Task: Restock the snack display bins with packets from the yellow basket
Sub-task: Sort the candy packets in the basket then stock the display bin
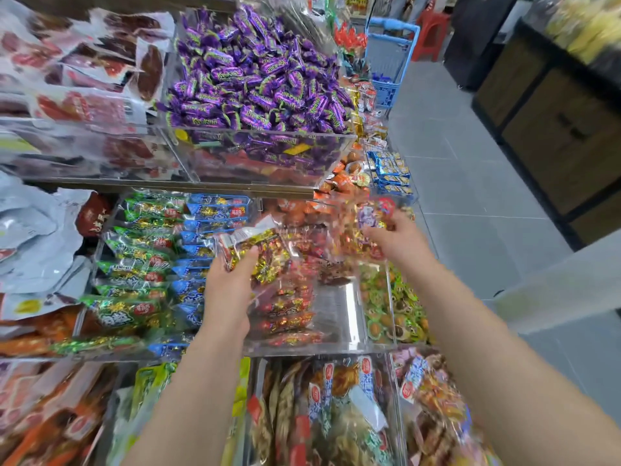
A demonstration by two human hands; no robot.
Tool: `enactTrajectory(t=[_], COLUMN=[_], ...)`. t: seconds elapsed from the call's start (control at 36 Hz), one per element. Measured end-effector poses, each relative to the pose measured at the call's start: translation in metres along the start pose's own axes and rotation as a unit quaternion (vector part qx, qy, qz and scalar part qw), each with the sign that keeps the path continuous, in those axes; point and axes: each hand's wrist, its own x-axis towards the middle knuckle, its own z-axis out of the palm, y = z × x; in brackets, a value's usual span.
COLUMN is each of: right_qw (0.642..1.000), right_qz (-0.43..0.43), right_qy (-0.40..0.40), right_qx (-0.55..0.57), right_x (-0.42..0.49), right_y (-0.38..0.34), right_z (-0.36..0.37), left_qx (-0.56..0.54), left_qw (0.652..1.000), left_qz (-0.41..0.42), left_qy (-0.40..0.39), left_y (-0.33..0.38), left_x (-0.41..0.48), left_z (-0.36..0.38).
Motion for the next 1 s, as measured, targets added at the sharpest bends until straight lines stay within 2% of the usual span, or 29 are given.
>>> enactTrajectory(t=[0.06, 0.14, 0.22, 0.31, 0.36, 0.53, 0.61, 0.67, 0.72, 0.83, 1.0], right_qw=[0.972, 0.874, 0.790, 0.747, 0.731, 0.751, 0.788, 0.796, 0.802, 0.843, 0.845], right_qz=[-0.024, -0.049, -0.049, -0.034, -0.061, -0.168, -0.174, -0.164, -0.150, -0.103, -0.113], right_qy=[-0.046, -0.132, -0.194, -0.194, -0.203, -0.179, -0.099, -0.058, -0.064, -0.090, -0.127], right_qx=[-0.229, -0.465, -0.579, -0.635, -0.649, -0.612, -0.582, -0.580, -0.574, -0.520, -0.507], right_x=[0.017, 0.033, 0.045, 0.052, 0.057, 0.065, 0.057, 0.050, 0.044, 0.045, 0.059], right_y=[-0.003, -0.006, 0.006, 0.021, 0.035, 0.066, 0.076, 0.080, 0.082, 0.078, 0.084], right_z=[0.003, 0.027, 0.059, 0.084, 0.095, 0.089, 0.082, 0.081, 0.082, 0.087, 0.090], left_qx=[0.013, 0.017, 0.040, 0.058, 0.067, 0.084, 0.092, 0.075, 0.058, 0.060, 0.070], left_qw=[1.000, 0.999, 0.997, 0.996, 0.996, 0.995, 0.995, 0.997, 0.998, 0.998, 0.997], left_qz=[0.023, 0.048, 0.064, 0.069, 0.063, 0.052, 0.036, 0.029, 0.029, 0.032, 0.002], left_qy=[0.014, 0.013, 0.013, 0.001, 0.003, 0.016, 0.021, 0.009, -0.002, -0.017, -0.027], left_y=[0.001, -0.001, -0.003, -0.005, -0.004, -0.007, -0.007, -0.009, -0.009, -0.011, -0.013], left_x=[0.002, 0.003, 0.001, 0.000, 0.000, 0.008, 0.011, 0.015, 0.016, 0.017, 0.018], left_z=[-0.005, -0.011, -0.015, -0.019, -0.022, -0.027, -0.026, -0.024, -0.021, -0.016, -0.011])
